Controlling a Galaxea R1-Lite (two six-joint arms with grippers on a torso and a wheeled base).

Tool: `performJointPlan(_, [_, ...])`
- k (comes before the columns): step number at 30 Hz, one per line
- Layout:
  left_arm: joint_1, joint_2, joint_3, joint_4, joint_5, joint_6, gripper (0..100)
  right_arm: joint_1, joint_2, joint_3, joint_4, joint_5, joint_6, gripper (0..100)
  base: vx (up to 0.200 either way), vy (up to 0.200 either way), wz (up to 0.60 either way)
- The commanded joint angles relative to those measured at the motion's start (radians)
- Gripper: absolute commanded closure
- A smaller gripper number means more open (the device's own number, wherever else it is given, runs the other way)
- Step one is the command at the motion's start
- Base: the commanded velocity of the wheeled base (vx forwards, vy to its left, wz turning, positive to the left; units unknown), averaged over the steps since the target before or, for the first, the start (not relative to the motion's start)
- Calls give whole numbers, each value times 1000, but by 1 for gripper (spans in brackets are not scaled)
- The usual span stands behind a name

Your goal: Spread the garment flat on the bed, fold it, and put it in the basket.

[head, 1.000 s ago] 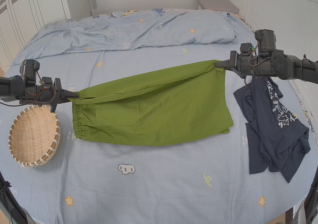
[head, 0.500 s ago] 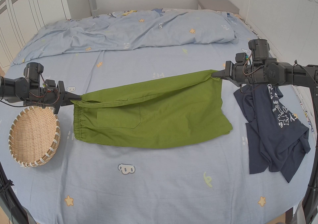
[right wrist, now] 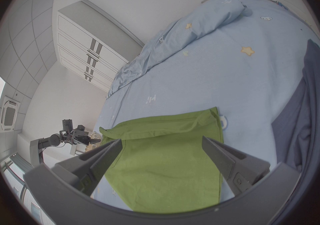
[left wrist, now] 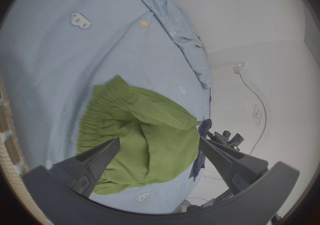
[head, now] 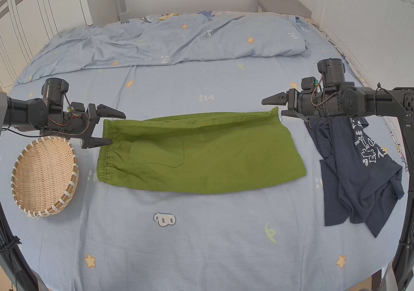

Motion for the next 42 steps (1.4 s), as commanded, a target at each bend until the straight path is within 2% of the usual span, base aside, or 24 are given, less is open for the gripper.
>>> performJointPlan(1, [-43, 1, -18, -11, 1, -28, 0, 3, -1, 23, -1, 2, -6, 0, 0, 0, 0])
performJointPlan(4, [-52, 33, -63, -59, 3, -66, 0, 1, -5, 41, -1, 1, -8, 0, 0, 0, 0])
performJointPlan(5, [-46, 81, -106, -122, 6, -127, 0, -1, -16, 64, -2, 1, -13, 0, 0, 0, 0])
performJointPlan(8, [-40, 156, -192, -220, 55, -227, 0, -7, -48, 95, -2, 2, -14, 0, 0, 0, 0])
performJointPlan(10, [-40, 156, -192, -220, 55, -227, 0, -7, -48, 95, -2, 2, -14, 0, 0, 0, 0])
performJointPlan(11, [-39, 232, -308, -251, 108, -321, 0, -13, -106, 153, -10, 7, -14, 0, 0, 0, 0])
performJointPlan(17, [-37, 280, -370, -254, 127, -333, 0, -36, -215, 293, -99, 10, -9, 0, 0, 0, 0])
performJointPlan(21, [-39, 257, -348, -245, 133, -342, 0, -42, -281, 411, -188, 16, 0, 0, 0, 0, 0])
performJointPlan(25, [-45, 130, -264, -231, 135, -339, 0, -40, -321, 491, -240, 14, 3, 0, 0, 0, 0])
performJointPlan(29, [-35, -113, -80, -241, 133, -331, 0, -42, -387, 620, -348, 14, 4, 0, 0, 0, 0])
performJointPlan(33, [-34, -220, 86, -258, 135, -316, 0, -54, -410, 678, -427, 25, 23, 0, 0, 0, 0])
performJointPlan(34, [-28, -243, 184, -283, 136, -265, 0, -56, -410, 684, -453, 28, 35, 0, 0, 0, 0])
performJointPlan(35, [-22, -246, 212, -292, 138, -247, 0, -56, -410, 684, -455, 28, 38, 0, 0, 0, 0])
performJointPlan(36, [7, -252, 313, -333, 141, -169, 0, -60, -413, 684, -455, 30, 44, 0, 0, 0, 0])
performJointPlan(38, [20, -249, 382, -369, 142, -112, 0, -63, -416, 686, -455, 28, 46, 0, 0, 0, 0])
performJointPlan(39, [27, -245, 453, -426, 145, -41, 0, -63, -432, 689, -452, 30, 46, 0, 0, 0, 0])
performJointPlan(42, [49, -222, 529, -527, 181, 6, 0, -62, -444, 701, -453, 31, 46, 0, 0, 0, 0])
